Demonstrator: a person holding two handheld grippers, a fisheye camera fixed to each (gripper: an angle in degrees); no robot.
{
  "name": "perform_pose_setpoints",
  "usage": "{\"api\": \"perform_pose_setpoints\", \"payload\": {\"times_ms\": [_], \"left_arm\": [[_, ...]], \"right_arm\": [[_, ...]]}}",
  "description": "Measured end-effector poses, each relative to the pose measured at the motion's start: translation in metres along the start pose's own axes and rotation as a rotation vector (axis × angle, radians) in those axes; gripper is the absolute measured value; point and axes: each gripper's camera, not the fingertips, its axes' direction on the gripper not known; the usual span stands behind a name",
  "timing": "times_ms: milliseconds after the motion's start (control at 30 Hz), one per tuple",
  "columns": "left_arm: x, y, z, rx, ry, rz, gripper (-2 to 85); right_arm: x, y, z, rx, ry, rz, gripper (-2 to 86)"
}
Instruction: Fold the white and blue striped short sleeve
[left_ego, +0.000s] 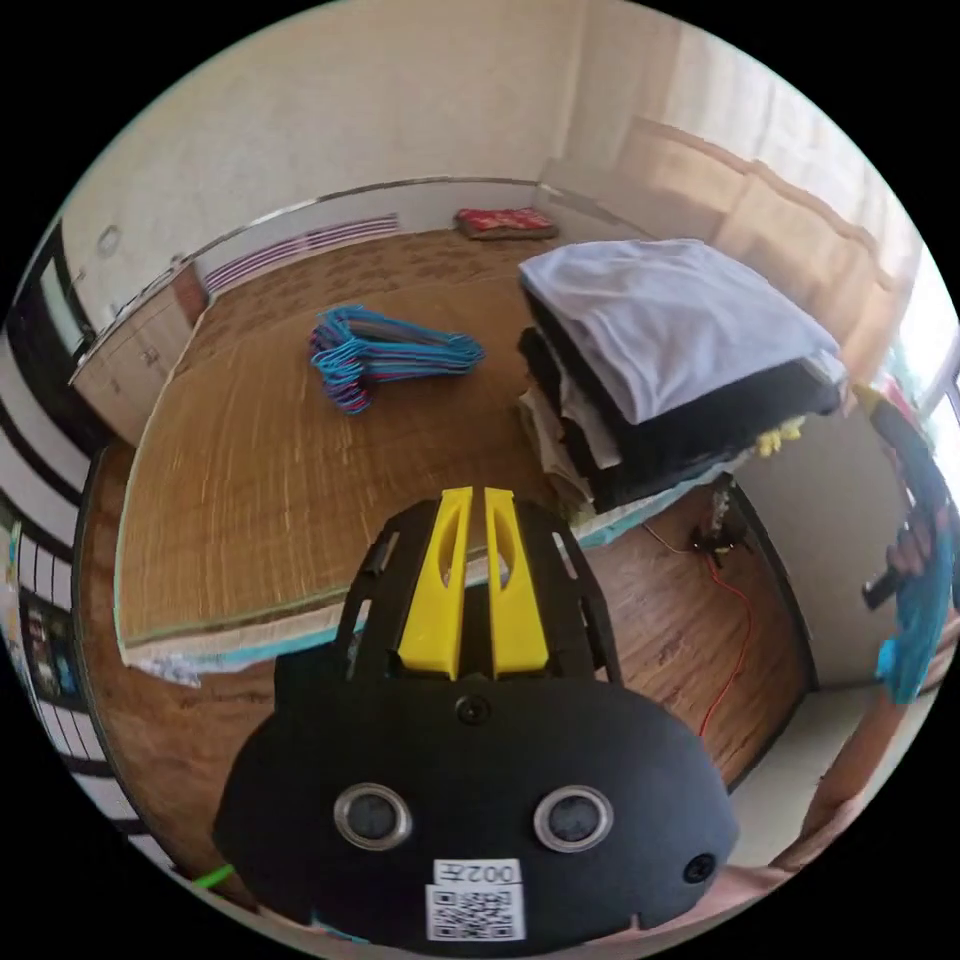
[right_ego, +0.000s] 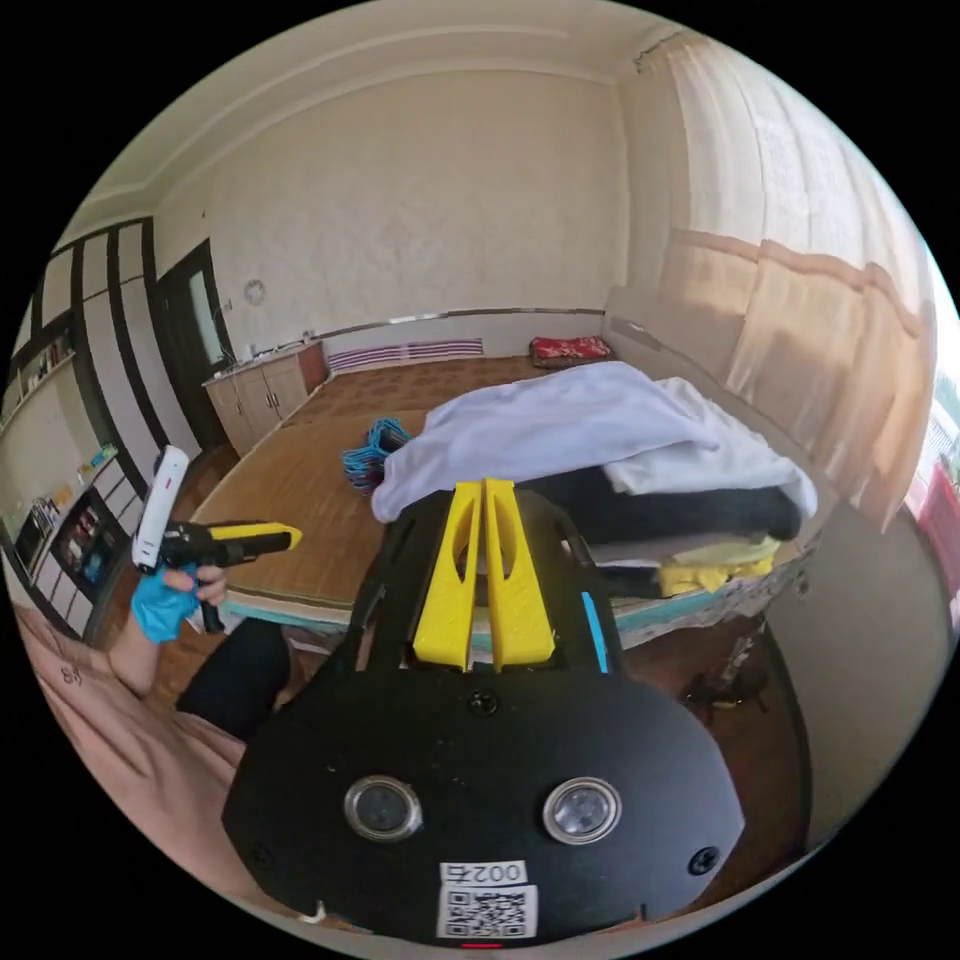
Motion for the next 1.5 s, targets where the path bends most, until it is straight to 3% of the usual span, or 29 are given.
{"api": "perform_pose_setpoints", "payload": {"times_ms": [167, 467, 633, 933, 1067, 1500], "left_arm": [[0.014, 0.028, -0.010, -0.060, -0.148, -0.109, -1.0], [0.038, 0.114, -0.048, 0.097, -0.220, -0.070, -1.0], [0.041, 0.160, -0.059, 0.153, -0.112, -0.079, -1.0], [0.063, 0.229, -0.077, 0.279, -0.027, -0.020, -1.0], [0.078, 0.254, -0.079, 0.331, -0.114, 0.022, -1.0], [0.091, 0.283, -0.080, 0.291, -0.125, 0.017, -1.0]], "right_arm": [[-0.051, 0.012, 0.019, -0.076, 0.046, 0.137, -0.8], [-0.160, 0.047, 0.027, -0.033, 0.087, 0.178, -0.8], [-0.198, 0.077, 0.013, -0.024, 0.084, 0.117, -0.8], [-0.226, 0.125, -0.014, -0.053, 0.109, -0.006, -0.9], [-0.231, 0.142, -0.020, -0.063, 0.132, -0.052, -0.9], [-0.247, 0.170, -0.015, -0.098, 0.098, -0.117, -0.9]]}}
